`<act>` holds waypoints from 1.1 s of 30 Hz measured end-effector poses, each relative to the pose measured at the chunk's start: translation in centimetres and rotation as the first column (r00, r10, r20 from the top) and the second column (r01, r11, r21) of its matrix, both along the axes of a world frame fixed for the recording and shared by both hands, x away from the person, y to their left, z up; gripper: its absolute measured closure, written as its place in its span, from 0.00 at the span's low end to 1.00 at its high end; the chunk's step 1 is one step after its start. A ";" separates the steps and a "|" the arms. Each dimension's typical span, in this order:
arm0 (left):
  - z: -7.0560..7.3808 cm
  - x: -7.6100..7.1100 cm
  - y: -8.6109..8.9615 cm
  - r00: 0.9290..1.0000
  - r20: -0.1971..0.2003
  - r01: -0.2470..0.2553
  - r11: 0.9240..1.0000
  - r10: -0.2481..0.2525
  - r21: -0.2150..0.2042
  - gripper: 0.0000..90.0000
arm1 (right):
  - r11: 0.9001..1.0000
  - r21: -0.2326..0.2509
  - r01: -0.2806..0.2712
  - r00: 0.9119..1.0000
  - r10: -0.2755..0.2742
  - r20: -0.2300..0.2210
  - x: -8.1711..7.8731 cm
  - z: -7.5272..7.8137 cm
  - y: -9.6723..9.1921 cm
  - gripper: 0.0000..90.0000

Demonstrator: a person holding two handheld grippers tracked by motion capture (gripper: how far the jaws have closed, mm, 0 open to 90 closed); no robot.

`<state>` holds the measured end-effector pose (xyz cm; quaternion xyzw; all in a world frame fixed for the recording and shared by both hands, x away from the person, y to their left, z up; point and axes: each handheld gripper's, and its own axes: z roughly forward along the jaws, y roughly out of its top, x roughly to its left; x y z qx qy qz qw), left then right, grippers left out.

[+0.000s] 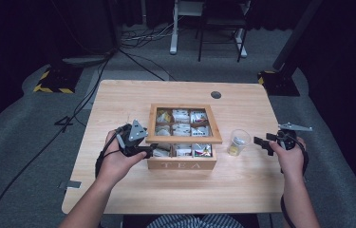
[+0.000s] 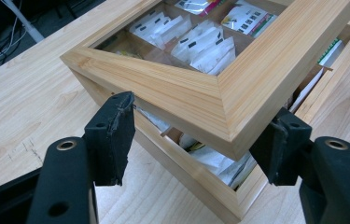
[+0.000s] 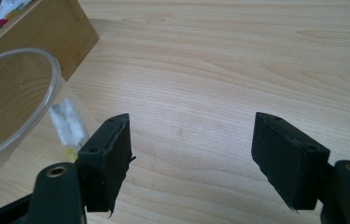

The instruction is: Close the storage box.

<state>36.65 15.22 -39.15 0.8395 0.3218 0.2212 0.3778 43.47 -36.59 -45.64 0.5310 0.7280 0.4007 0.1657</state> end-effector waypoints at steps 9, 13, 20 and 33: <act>-0.7 -0.5 -0.1 0.999 -0.036 -0.007 1.000 0.008 0.008 0.43 | 1.000 0.012 -0.014 1.000 0.014 0.008 0.6 0.3 0.4 0.33; -0.9 -0.7 -0.1 0.998 -0.059 -0.004 1.000 0.004 0.009 0.43 | 1.000 0.014 -0.017 1.000 0.017 0.004 0.8 0.3 0.6 0.33; -1.1 -0.5 0.2 0.996 -0.093 0.009 1.000 -0.009 -0.004 0.43 | 1.000 0.015 -0.021 1.000 0.021 0.002 1.0 0.2 0.8 0.33; -1.6 -0.3 0.0 0.986 -0.166 0.034 0.999 -0.027 0.039 0.44 | 1.000 0.015 -0.015 1.000 0.015 -0.006 0.9 0.0 0.6 0.32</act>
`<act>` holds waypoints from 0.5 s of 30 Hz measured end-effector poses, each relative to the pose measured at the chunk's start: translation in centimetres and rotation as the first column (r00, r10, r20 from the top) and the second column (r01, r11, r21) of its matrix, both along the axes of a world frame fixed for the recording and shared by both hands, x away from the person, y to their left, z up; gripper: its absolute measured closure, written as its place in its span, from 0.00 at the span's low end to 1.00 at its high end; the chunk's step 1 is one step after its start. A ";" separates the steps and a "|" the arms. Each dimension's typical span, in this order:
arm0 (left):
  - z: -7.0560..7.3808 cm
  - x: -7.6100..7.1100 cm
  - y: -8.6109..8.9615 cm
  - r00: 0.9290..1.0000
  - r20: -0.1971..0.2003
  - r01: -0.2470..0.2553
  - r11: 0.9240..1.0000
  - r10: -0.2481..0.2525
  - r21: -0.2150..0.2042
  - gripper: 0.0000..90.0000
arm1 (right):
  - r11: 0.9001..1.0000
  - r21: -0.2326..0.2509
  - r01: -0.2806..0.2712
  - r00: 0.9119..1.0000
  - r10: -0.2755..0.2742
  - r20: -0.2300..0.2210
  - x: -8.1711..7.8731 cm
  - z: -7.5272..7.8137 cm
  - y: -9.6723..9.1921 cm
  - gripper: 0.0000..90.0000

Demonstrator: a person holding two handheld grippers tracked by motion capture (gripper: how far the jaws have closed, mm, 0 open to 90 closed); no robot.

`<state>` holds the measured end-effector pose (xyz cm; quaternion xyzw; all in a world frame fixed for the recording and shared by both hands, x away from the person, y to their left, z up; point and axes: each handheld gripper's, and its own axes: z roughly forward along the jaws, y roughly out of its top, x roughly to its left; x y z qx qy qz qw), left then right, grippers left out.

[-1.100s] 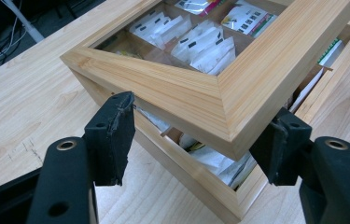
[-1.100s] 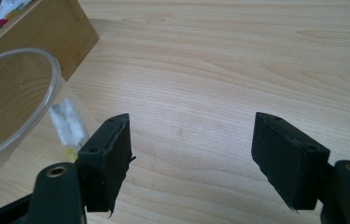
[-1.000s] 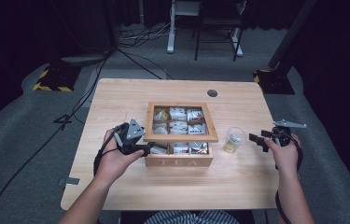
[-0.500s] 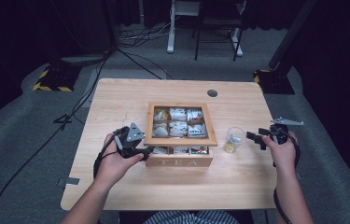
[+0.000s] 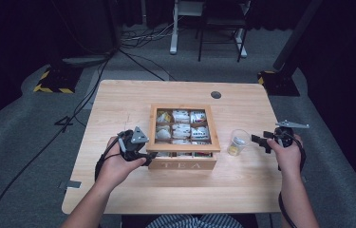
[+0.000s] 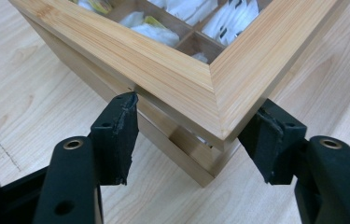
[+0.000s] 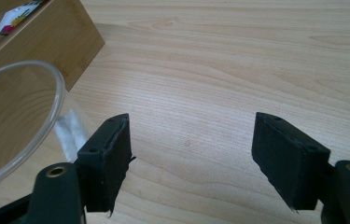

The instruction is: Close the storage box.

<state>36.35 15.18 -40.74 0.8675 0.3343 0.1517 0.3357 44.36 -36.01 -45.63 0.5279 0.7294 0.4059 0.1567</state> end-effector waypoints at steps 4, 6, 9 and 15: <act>-0.2 0.0 -0.2 1.000 -0.009 0.005 1.000 -0.005 0.016 0.45 | 1.000 0.001 0.000 1.000 0.000 -0.001 0.0 0.0 0.0 0.33; -0.2 0.0 -0.2 1.000 -0.016 0.005 1.000 -0.005 0.019 0.45 | 1.000 0.001 -0.002 1.000 0.002 -0.002 0.0 -0.1 0.0 0.33; -0.2 0.0 -0.2 0.999 -0.031 0.008 1.000 -0.007 0.017 0.45 | 1.000 0.003 -0.003 1.000 0.003 -0.006 0.0 -0.1 0.0 0.33; -0.5 0.0 -0.3 0.998 -0.064 0.019 0.999 -0.017 0.038 0.45 | 1.000 0.007 -0.002 1.000 0.002 -0.007 0.1 -0.3 0.0 0.33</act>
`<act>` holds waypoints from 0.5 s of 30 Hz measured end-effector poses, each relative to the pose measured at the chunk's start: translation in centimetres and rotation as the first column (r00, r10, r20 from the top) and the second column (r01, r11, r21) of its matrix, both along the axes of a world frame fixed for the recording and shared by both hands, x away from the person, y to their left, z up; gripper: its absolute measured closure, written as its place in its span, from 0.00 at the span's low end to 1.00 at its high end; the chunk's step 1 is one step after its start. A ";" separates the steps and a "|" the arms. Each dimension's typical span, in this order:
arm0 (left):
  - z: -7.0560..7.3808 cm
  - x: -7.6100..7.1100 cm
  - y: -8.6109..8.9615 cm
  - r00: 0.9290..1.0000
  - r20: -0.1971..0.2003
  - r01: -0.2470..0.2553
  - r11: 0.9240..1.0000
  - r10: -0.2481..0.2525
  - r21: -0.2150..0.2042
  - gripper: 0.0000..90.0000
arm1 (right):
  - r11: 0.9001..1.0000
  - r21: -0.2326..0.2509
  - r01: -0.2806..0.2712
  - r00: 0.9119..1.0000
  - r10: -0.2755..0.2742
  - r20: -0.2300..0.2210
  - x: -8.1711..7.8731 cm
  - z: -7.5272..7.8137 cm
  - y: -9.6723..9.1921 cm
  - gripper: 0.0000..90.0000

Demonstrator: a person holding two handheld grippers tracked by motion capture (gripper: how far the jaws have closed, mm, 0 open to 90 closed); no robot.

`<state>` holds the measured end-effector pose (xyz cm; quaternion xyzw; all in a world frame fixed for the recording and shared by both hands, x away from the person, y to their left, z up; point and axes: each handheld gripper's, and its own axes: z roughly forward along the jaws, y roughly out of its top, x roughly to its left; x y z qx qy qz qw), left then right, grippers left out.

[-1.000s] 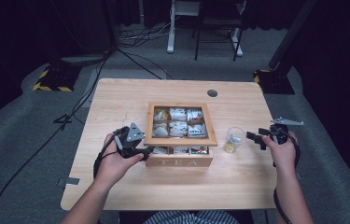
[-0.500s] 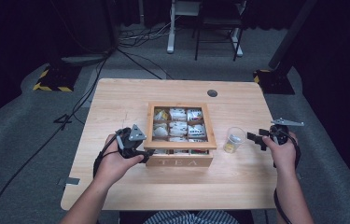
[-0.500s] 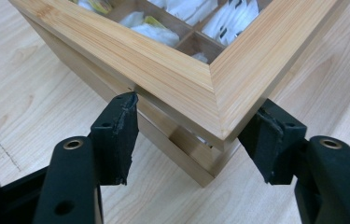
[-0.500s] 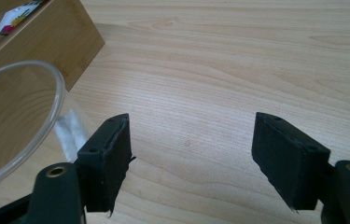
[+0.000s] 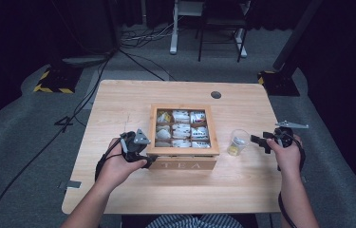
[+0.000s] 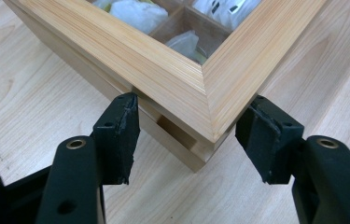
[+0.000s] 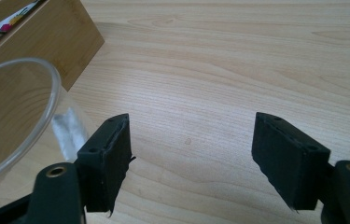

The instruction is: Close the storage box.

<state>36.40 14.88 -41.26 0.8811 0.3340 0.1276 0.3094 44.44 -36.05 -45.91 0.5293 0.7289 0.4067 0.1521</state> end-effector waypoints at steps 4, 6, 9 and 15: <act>-0.1 0.0 -0.1 1.000 -0.007 0.004 1.000 -0.004 0.014 0.45 | 1.000 0.003 0.003 1.000 -0.003 -0.007 0.1 -0.2 -0.1 0.32; -0.1 0.0 0.0 1.000 -0.014 0.006 1.000 -0.006 0.014 0.45 | 1.000 0.006 0.004 1.000 -0.004 -0.010 0.1 -0.2 -0.1 0.32; -0.1 0.0 0.0 1.000 -0.020 0.006 1.000 -0.005 0.011 0.45 | 1.000 0.010 0.005 1.000 -0.005 -0.012 0.1 -0.2 -0.1 0.32; -0.1 -0.1 0.0 0.999 -0.044 0.011 0.999 -0.010 0.030 0.45 | 1.000 0.011 0.007 1.000 -0.007 -0.008 0.1 -0.2 -0.1 0.32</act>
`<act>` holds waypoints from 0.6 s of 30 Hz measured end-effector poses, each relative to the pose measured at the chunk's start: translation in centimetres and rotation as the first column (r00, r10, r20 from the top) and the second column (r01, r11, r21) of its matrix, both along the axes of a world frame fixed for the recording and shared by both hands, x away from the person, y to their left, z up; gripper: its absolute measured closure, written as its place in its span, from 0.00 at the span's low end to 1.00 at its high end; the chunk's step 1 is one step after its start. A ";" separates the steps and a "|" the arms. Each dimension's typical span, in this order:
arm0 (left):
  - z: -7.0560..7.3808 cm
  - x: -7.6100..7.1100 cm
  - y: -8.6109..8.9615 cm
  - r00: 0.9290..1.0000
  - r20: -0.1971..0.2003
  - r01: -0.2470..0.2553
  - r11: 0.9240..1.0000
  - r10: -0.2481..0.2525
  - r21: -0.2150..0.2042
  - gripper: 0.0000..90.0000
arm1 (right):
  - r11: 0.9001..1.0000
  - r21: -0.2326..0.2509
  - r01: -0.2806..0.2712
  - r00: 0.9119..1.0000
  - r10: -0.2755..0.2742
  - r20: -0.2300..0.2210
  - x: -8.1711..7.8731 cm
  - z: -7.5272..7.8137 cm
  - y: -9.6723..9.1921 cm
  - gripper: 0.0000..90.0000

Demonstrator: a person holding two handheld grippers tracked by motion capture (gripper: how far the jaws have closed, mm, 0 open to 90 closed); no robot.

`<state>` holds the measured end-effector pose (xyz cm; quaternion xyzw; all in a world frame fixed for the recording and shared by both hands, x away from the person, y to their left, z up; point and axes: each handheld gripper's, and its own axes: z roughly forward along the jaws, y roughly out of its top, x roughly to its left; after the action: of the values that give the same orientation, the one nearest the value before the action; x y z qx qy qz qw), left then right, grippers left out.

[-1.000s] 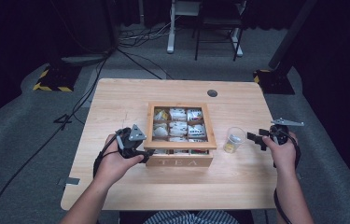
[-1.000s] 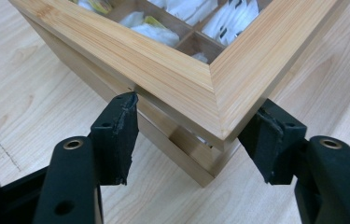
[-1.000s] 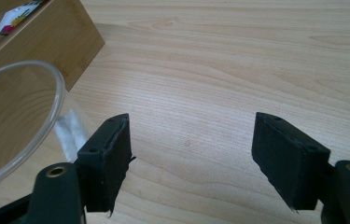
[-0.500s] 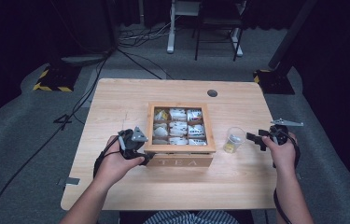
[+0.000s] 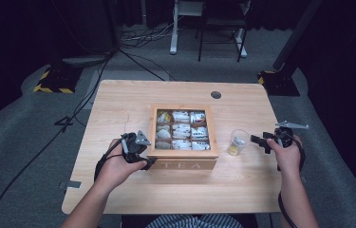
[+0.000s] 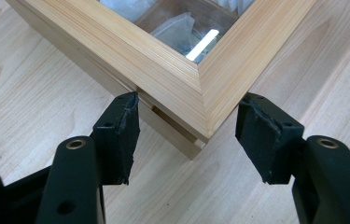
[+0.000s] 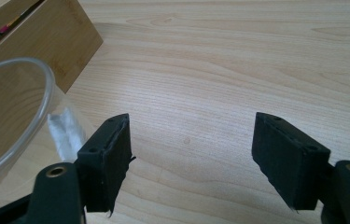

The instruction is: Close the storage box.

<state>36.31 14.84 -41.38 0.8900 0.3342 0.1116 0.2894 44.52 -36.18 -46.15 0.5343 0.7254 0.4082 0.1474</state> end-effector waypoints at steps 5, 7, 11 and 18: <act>-0.2 0.0 -0.1 1.000 -0.005 0.003 1.000 -0.003 0.015 0.45 | 1.000 0.004 0.001 1.000 -0.001 -0.004 0.0 0.0 0.1 0.32; -0.2 0.0 -0.1 1.000 -0.008 0.003 1.000 -0.003 0.018 0.45 | 1.000 0.003 0.000 1.000 0.000 -0.004 0.0 -0.1 0.1 0.32; -0.3 0.0 -0.2 1.000 -0.009 0.002 1.000 -0.002 0.020 0.45 | 1.000 0.001 -0.003 1.000 0.003 -0.002 0.0 -0.1 0.1 0.32; -0.7 0.2 -0.3 1.000 -0.025 0.007 0.999 -0.006 0.032 0.45 | 1.000 0.003 -0.004 1.000 0.004 -0.004 0.1 -0.2 0.1 0.32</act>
<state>36.50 14.57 -42.10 0.8970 0.3329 0.1048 0.2714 44.60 -36.11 -46.31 0.5338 0.7263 0.4083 0.1443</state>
